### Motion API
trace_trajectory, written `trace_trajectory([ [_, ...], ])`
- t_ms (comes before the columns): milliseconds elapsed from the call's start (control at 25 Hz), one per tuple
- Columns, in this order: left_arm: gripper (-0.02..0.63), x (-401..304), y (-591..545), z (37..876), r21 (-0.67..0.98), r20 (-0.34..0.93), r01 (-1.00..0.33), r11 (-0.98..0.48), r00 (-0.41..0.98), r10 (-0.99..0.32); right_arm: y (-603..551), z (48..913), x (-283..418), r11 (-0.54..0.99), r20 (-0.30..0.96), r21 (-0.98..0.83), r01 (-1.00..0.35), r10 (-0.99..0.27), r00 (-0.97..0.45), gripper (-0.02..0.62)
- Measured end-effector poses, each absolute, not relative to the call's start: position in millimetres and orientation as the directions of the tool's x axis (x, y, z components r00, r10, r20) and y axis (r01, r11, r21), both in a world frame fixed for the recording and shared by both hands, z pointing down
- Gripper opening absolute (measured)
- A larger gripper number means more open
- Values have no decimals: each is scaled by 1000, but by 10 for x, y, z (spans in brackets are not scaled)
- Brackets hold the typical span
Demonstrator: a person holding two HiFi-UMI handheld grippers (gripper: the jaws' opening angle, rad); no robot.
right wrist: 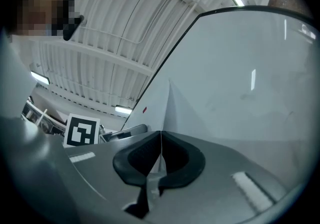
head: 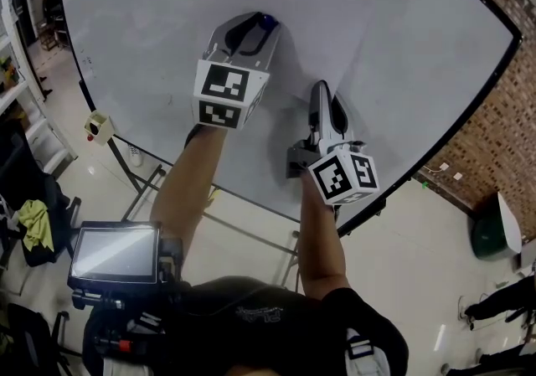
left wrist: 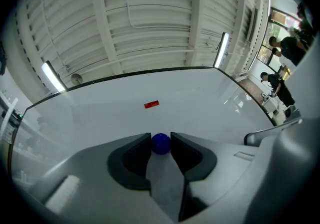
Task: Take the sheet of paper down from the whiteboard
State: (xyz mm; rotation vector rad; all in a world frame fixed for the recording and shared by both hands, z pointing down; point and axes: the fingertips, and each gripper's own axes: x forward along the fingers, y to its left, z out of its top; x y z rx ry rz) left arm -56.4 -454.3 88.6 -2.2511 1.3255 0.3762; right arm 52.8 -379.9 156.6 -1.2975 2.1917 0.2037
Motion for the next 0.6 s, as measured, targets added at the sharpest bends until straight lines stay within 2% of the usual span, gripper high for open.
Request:
trace_trajectory([
  [600, 123, -727, -4448, 1210, -244, -467, -869, -431, 495, -733, -3737, 1897, 428, 525, -519, -155, -837, -764, -384, 14],
])
